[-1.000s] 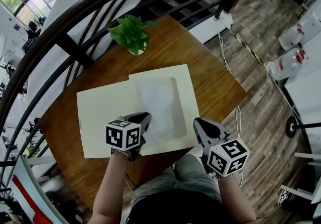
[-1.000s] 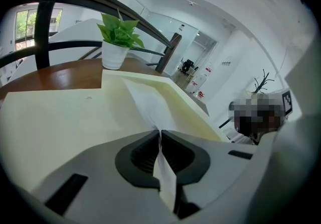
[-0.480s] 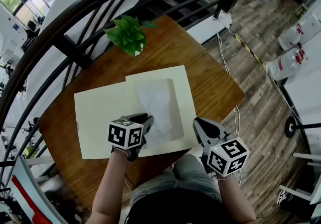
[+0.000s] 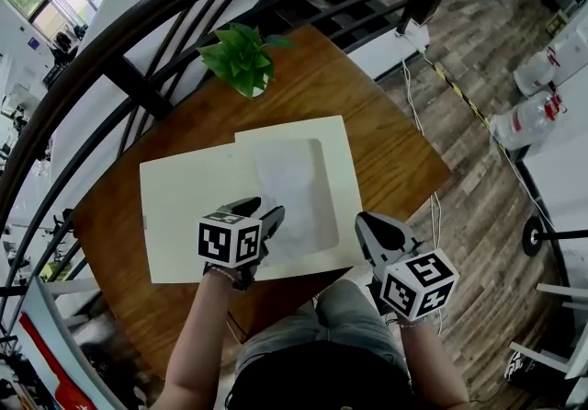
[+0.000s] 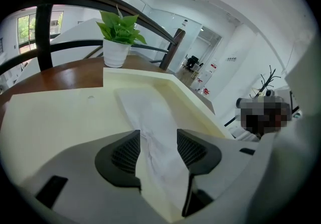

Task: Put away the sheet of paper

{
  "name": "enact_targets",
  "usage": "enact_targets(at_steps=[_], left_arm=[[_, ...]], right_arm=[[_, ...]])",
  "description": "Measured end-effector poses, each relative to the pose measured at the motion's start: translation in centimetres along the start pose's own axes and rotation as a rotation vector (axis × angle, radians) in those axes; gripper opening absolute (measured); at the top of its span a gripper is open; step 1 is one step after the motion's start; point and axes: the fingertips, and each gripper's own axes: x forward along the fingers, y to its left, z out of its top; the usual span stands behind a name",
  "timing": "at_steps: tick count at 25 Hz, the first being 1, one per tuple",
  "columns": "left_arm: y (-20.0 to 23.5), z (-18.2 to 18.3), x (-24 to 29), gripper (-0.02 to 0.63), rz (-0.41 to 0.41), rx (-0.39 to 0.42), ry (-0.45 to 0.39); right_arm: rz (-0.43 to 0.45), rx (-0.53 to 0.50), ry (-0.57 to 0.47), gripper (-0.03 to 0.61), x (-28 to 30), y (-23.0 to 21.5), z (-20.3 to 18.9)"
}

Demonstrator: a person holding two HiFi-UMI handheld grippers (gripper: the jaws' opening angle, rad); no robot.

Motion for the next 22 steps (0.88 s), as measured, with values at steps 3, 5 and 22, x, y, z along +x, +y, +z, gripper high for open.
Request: enact_targets(at_steps=[3, 5, 22], left_arm=[[0.0, 0.7, -1.0, 0.218, -0.001, 0.019, -0.040], [-0.3, 1.0, -2.0, 0.218, -0.012, 0.042, -0.061], [-3.5, 4.7, -12.2, 0.026, -0.039, 0.053, -0.414]], right_arm=[[0.024, -0.012, -0.017, 0.029, 0.2, 0.6, 0.3], [0.040, -0.019, -0.028, 0.028, 0.2, 1.1, 0.7], [0.153, -0.089, -0.140, 0.029, 0.5, 6.5, 4.9]])
